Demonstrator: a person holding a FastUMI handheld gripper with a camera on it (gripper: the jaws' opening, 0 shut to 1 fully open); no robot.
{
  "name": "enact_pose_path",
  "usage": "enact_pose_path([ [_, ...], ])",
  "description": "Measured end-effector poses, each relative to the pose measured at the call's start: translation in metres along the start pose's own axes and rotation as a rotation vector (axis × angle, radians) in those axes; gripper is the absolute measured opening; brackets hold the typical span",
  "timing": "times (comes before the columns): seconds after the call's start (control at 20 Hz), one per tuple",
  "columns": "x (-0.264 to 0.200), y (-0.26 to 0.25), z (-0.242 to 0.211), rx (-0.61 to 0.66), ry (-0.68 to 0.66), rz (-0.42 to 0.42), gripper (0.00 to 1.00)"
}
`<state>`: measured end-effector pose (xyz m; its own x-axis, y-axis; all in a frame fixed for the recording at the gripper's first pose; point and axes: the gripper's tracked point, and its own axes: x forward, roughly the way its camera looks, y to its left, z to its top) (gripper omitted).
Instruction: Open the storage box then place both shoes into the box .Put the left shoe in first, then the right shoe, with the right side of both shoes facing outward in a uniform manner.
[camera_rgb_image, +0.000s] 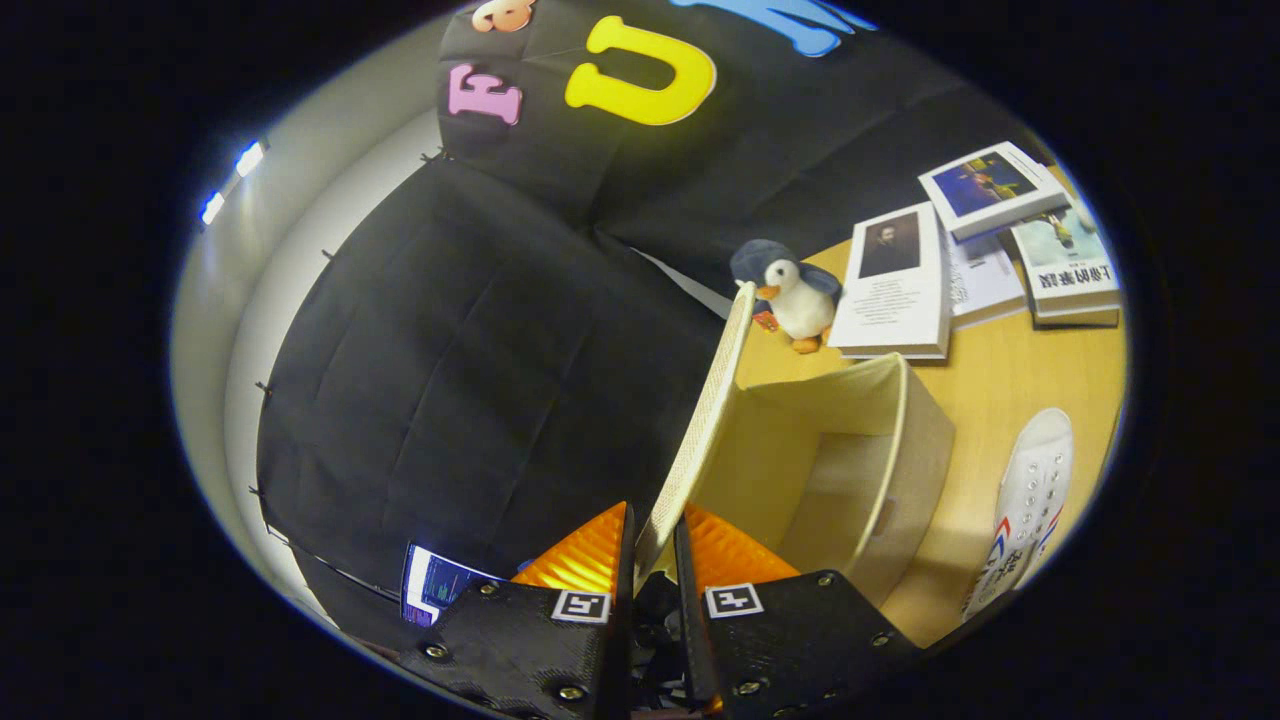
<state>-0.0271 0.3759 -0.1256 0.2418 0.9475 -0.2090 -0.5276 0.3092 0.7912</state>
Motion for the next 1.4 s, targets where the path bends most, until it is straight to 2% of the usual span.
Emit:
enact_pose_path([
  [0.15, 0.024, 0.024, 0.006, -0.036, 0.019, 0.042, 0.20],
  [0.65, 0.127, 0.084, 0.005, -0.045, 0.116, 0.140, 0.20],
  [0.9, 0.183, 0.095, -0.013, -0.050, 0.168, 0.131, 0.21],
  [1.1, 0.205, 0.096, -0.020, -0.107, 0.182, 0.097, 0.22],
  [1.15, 0.204, 0.093, -0.018, -0.125, 0.177, 0.084, 0.33],
  [1.2, 0.203, 0.095, -0.019, -0.140, 0.177, 0.074, 0.59],
  [1.25, 0.201, 0.094, -0.018, -0.151, 0.178, 0.061, 0.62],
  [1.35, 0.196, 0.095, -0.014, -0.170, 0.172, 0.044, 0.93],
  [1.4, 0.190, 0.095, -0.012, -0.181, 0.164, 0.037, 0.96],
])
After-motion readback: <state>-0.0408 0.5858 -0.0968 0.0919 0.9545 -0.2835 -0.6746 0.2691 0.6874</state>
